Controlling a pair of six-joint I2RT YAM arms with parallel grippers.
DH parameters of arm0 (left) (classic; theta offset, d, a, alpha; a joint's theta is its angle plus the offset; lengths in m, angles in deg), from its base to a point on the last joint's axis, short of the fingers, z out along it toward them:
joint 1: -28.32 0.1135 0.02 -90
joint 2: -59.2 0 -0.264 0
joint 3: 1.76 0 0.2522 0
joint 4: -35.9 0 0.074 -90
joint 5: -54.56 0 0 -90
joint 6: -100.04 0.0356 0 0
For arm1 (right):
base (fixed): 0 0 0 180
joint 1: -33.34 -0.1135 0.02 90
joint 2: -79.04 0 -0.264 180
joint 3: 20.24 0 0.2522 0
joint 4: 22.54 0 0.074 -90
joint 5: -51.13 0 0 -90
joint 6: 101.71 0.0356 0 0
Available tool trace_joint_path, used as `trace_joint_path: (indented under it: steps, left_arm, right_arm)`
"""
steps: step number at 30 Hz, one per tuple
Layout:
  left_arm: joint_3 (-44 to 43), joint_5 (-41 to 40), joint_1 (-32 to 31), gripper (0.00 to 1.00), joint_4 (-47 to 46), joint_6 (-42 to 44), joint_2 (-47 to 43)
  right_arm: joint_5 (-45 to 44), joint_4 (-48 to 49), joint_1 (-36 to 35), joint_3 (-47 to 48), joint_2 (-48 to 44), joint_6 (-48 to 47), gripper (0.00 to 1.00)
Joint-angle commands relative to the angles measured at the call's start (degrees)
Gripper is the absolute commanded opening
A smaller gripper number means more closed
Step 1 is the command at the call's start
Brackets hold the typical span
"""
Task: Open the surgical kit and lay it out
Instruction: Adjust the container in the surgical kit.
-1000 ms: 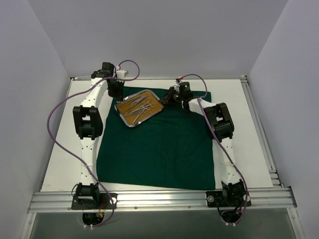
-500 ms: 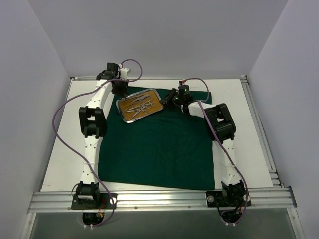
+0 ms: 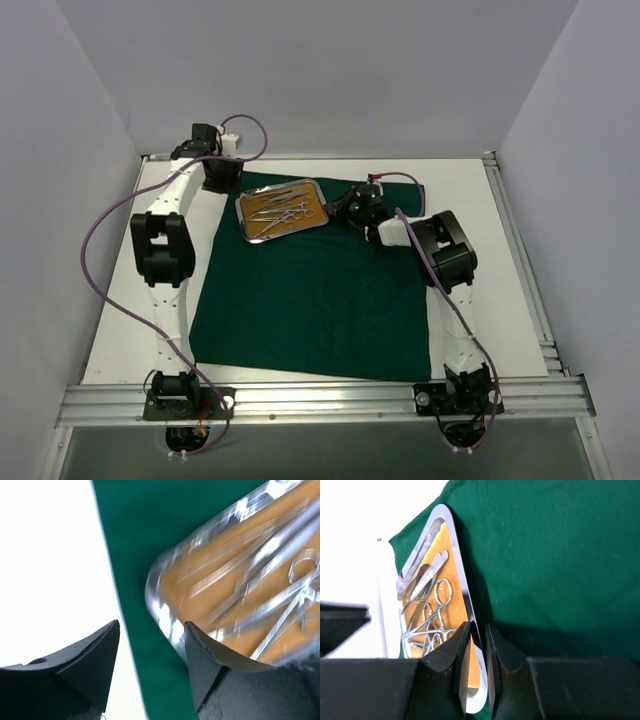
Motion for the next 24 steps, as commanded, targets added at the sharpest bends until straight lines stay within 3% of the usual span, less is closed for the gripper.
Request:
trace_joint_path:
  steps: [1, 6, 9, 21, 24]
  left_arm:
    - [9.0, 2.5, 3.3, 0.63, -3.5, 0.3, -10.1]
    - [26.9, 4.9, 7.5, 0.63, -5.7, 2.4, -17.8]
    - [33.1, 4.7, 7.4, 0.65, -5.4, 3.7, -19.3]
    - [45.0, 7.5, 6.5, 0.68, -6.6, 4.2, -18.4]
    - [46.1, 9.5, 6.5, 0.33, -6.5, 4.3, -18.3]
  right_arm:
    - [-8.4, 2.9, 0.0, -4.1, -5.1, 4.1, 0.00]
    - [-12.0, 5.0, -1.5, -5.7, -5.2, 6.1, 0.00]
    - [-13.8, 7.4, -3.0, -5.6, -3.3, 8.3, 0.00]
    - [-23.0, 8.0, -7.2, -0.9, 0.3, 12.0, 0.00]
    - [-25.4, 8.7, -8.2, -0.6, 1.2, 14.0, 0.00]
